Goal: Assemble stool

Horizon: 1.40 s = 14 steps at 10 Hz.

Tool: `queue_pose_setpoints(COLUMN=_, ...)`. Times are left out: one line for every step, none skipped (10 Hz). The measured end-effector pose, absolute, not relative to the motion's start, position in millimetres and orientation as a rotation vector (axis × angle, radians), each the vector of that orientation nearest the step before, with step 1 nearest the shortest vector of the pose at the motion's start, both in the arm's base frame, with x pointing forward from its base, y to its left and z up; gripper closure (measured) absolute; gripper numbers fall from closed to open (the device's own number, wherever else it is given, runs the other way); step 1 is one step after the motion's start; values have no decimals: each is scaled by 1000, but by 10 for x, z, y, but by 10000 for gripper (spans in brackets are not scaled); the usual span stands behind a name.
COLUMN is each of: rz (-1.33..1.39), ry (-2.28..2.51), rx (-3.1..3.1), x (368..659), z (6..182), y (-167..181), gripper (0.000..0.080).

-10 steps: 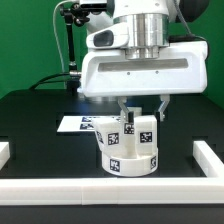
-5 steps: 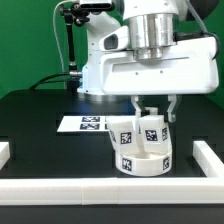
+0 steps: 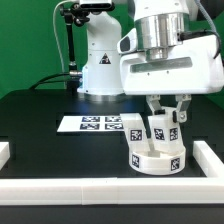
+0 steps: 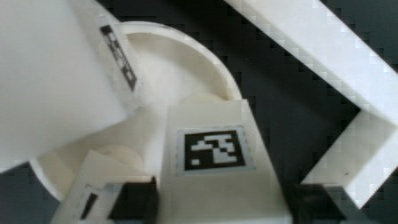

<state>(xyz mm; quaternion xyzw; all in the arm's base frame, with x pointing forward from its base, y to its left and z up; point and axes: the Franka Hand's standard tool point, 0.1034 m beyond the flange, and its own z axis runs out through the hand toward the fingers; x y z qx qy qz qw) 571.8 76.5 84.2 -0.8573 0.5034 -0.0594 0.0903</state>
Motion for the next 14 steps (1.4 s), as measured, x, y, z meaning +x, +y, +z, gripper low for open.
queue_pose_setpoints(rz=-158, ry=1613, rx=-2461, x=5714, z=842, y=788, gripper=459)
queue_pose_setpoints(rz=-144, ry=1681, rx=-2404, x=5711, z=841, y=800, gripper=459)
queue_pose_setpoints(rz=-135, ry=1727, rx=-2364, x=5710, z=841, y=798, gripper=459)
queue_pose_setpoints(rz=-118, ry=1814, rx=-2287, x=5705, z=840, y=810, gripper=459)
queue_pose_setpoints(rz=-107, ry=1864, rx=-2239, x=5702, z=839, y=825, gripper=459)
queue_pose_setpoints(rz=-100, ry=1897, rx=-2207, x=5701, z=839, y=828, gripper=459)
queue_pose_setpoints(rz=-87, ry=1948, rx=-2154, x=5698, z=838, y=838, gripper=368)
queue_pose_setpoints(rz=-88, ry=1945, rx=-2157, x=5697, z=838, y=841, gripper=368)
queue_pose_setpoints(rz=-89, ry=1935, rx=-2167, x=5697, z=838, y=840, gripper=213)
queue_pose_setpoints(rz=-88, ry=1849, rx=-2245, x=5720, z=876, y=830, gripper=213)
queue_pose_setpoints(rz=-96, ry=1774, rx=-2298, x=5778, z=938, y=815, gripper=161)
queue_pose_setpoints(rz=-84, ry=1759, rx=-2305, x=5820, z=979, y=837, gripper=153)
queue_pose_setpoints(rz=-87, ry=1608, rx=-2419, x=5872, z=1030, y=858, gripper=153)
queue_pose_setpoints(rz=-97, ry=1479, rx=-2498, x=5937, z=1089, y=861, gripper=153)
